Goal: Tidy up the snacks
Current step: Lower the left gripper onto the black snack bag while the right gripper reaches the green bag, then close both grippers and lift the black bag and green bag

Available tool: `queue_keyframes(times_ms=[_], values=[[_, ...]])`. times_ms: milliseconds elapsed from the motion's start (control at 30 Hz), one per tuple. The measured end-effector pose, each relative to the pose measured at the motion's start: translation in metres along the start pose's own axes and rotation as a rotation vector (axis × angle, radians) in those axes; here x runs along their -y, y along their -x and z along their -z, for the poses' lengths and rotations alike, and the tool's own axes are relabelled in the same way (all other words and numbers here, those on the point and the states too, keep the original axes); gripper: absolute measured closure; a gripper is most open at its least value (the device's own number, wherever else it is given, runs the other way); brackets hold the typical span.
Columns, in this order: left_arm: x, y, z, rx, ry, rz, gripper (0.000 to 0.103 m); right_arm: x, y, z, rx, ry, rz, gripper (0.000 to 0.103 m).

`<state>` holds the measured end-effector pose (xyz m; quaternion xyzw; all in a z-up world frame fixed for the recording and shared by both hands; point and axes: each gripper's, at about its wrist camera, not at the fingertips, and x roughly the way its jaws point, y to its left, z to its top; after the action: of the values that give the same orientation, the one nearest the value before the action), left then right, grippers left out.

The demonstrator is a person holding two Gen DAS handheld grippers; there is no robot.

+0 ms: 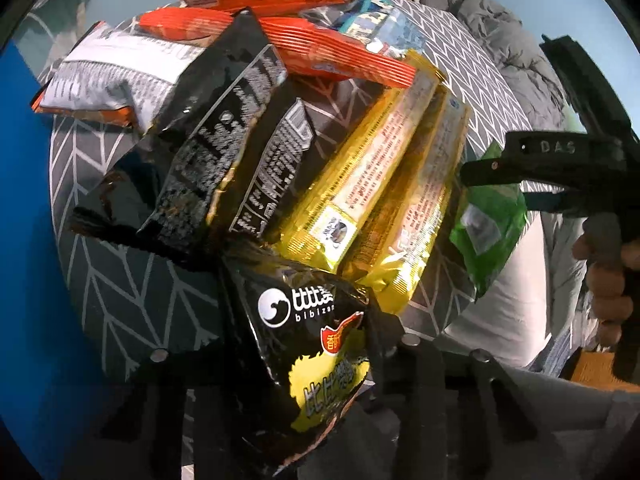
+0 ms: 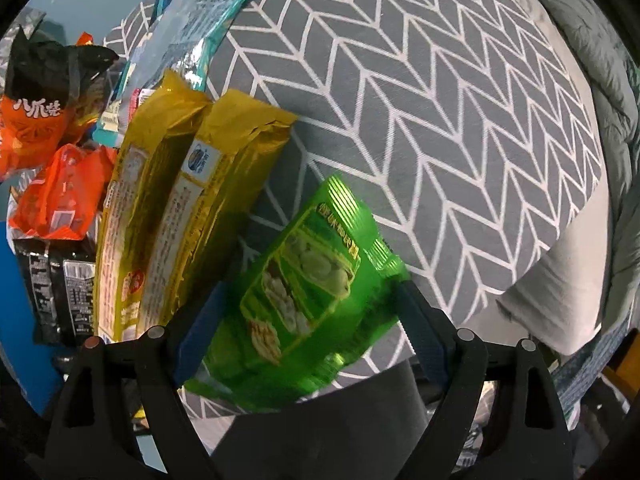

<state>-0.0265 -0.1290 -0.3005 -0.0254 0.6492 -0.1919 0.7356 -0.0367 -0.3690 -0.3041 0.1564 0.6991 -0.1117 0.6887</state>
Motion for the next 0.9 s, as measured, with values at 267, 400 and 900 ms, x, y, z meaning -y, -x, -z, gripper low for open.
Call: queue_keyframes(times_ms=[267,400,900], values=[[-0.011,0.002,0.004,0.009,0.042,0.018,0.067,-0.044,-0.025,0.014,0.075,0.176,0.137,0.031],[-0.014,0.009,0.010,0.011,0.060,0.015,0.068,-0.055,-0.025,0.023,0.123,0.239,0.178,0.048],[-0.037,0.064,0.014,0.116,0.106,0.018,0.069,-0.091,0.029,0.036,0.329,0.522,0.309,0.066]])
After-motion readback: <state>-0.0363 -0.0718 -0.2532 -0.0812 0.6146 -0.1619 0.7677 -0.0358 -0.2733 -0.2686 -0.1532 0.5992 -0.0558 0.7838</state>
